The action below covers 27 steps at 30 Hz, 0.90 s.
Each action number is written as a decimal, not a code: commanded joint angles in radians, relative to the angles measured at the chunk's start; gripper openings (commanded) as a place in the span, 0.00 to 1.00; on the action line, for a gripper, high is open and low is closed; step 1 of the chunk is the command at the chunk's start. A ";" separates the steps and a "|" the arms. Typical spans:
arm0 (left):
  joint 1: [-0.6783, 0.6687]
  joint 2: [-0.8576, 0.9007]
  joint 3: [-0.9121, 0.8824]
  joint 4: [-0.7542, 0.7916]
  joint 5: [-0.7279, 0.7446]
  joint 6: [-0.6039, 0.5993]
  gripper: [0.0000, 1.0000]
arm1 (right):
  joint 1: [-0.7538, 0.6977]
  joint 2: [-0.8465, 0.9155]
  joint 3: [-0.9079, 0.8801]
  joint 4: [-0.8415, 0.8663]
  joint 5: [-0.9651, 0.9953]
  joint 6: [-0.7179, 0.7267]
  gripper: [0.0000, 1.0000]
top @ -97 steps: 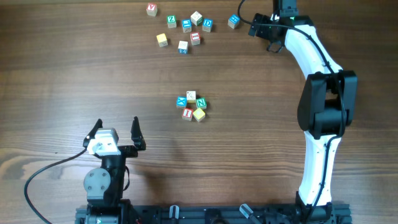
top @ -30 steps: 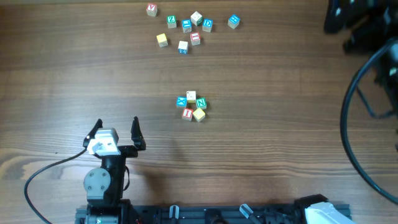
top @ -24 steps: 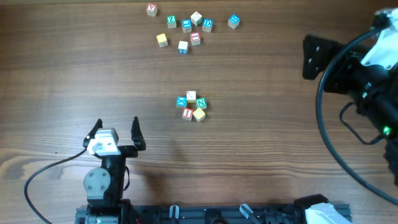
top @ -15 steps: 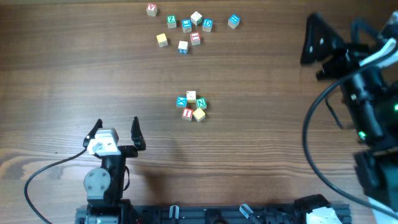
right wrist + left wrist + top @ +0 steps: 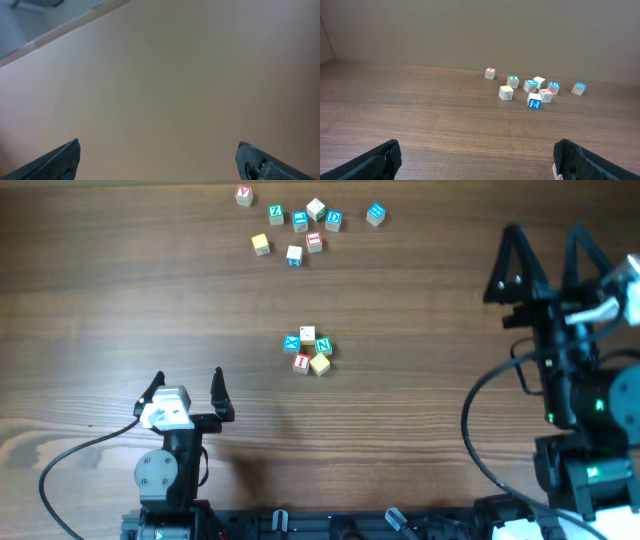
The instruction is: Form a circle
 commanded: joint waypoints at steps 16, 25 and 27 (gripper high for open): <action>0.005 -0.007 -0.004 -0.001 -0.002 0.019 1.00 | -0.027 -0.496 -0.654 0.024 0.002 -0.008 1.00; 0.005 -0.007 -0.004 -0.001 -0.002 0.019 1.00 | -0.051 -0.694 -0.751 0.028 0.002 -0.008 1.00; 0.005 -0.007 -0.004 -0.001 -0.002 0.019 1.00 | -0.057 -0.723 -0.753 0.032 0.002 -0.008 1.00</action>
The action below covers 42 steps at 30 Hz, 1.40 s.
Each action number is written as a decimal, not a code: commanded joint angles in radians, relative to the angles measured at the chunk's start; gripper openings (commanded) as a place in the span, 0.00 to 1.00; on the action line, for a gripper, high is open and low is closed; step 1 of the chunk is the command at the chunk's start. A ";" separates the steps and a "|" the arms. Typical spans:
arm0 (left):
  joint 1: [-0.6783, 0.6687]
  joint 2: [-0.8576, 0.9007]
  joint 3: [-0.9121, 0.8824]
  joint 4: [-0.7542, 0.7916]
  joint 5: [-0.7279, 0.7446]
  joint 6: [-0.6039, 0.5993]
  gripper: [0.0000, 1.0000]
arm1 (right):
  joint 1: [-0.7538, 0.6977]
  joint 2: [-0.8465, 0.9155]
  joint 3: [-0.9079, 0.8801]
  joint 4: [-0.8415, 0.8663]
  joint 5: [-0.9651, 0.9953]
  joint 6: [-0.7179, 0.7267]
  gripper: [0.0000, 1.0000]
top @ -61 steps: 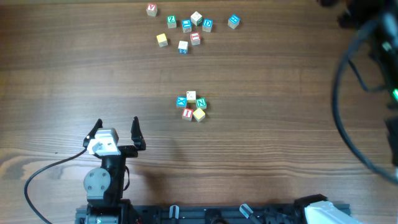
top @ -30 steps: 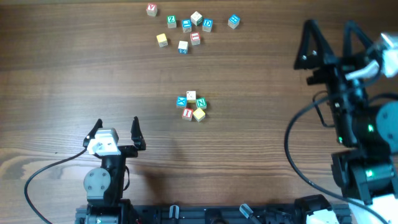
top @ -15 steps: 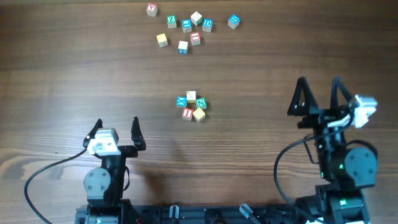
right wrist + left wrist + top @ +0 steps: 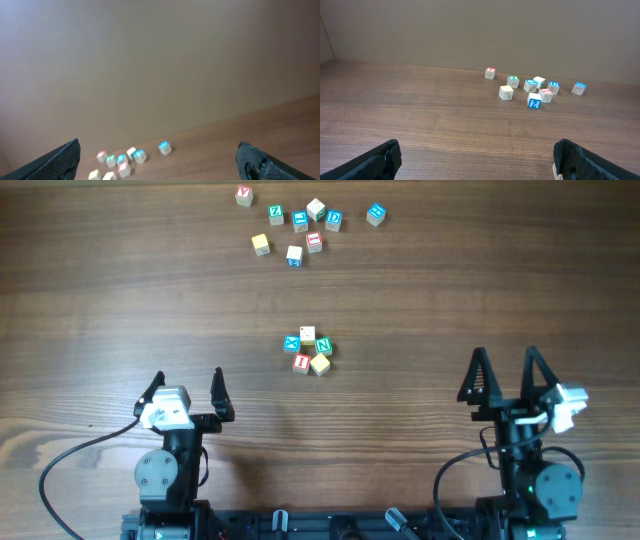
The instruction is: Form a circle
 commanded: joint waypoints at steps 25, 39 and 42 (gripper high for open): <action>0.005 -0.007 -0.004 -0.001 -0.002 0.019 1.00 | -0.012 -0.074 -0.120 -0.176 -0.013 -0.007 1.00; 0.005 -0.007 -0.004 -0.001 -0.002 0.019 1.00 | -0.012 -0.073 -0.119 -0.175 -0.013 -0.007 1.00; 0.005 -0.007 -0.004 -0.001 -0.002 0.019 1.00 | -0.012 -0.072 -0.119 -0.175 -0.013 -0.007 0.99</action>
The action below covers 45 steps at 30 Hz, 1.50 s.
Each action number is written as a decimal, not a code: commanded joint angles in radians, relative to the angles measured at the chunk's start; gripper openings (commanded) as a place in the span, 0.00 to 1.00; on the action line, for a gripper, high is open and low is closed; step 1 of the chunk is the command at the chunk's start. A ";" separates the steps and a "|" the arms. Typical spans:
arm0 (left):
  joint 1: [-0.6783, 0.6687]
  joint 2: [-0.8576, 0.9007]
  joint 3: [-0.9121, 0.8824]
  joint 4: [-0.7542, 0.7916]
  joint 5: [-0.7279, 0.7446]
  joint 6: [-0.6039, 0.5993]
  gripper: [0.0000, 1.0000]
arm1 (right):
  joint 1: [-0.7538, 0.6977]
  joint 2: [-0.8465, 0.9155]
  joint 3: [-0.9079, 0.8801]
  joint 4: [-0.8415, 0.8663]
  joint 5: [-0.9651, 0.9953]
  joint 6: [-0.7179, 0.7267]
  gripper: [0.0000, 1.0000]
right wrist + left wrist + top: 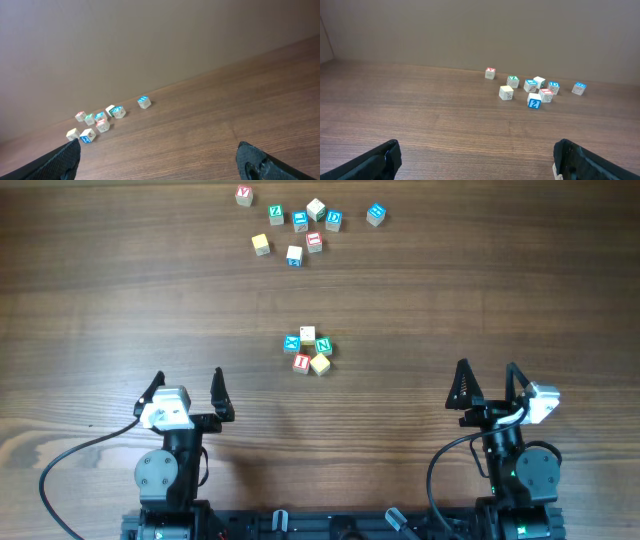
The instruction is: Form a circle
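Five small letter blocks (308,351) sit bunched together at the table's middle: blue, white, green, red and yellow. Several more blocks (303,222) lie scattered at the far edge; the left wrist view shows these blocks (534,89), and so does the right wrist view, as small blocks (102,121). My left gripper (188,380) rests open near the front left, nothing between its fingers (382,159). My right gripper (488,372) rests open near the front right, also empty, with its fingers (257,161) at the frame's bottom. The middle bunch is outside both wrist views.
The wooden table (450,290) runs bare between the two groups of blocks and round both arms. A plain brown wall (470,30) stands behind the far blocks. Cables trail from each arm base at the front edge.
My right gripper has drawn slightly back and left toward the front edge, and its camera now looks lower, showing more table. The left arm and all blocks are unchanged.
My right arm first stood out at the table's right side, its camera seeing only a plain surface. Then it was back near the front right, open, the far blocks coming into its view. Now it sits a little nearer its base. The left gripper stayed open; no block moved.
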 commanded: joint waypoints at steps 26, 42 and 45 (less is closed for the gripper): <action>0.005 -0.007 -0.004 -0.001 -0.002 0.019 1.00 | -0.005 -0.003 -0.001 0.007 -0.005 -0.376 1.00; 0.005 -0.007 -0.004 -0.001 -0.002 0.019 1.00 | -0.005 -0.003 -0.001 0.007 -0.005 -0.375 1.00; 0.005 -0.007 -0.004 -0.001 -0.002 0.019 1.00 | -0.005 -0.003 -0.001 0.008 -0.005 -0.375 1.00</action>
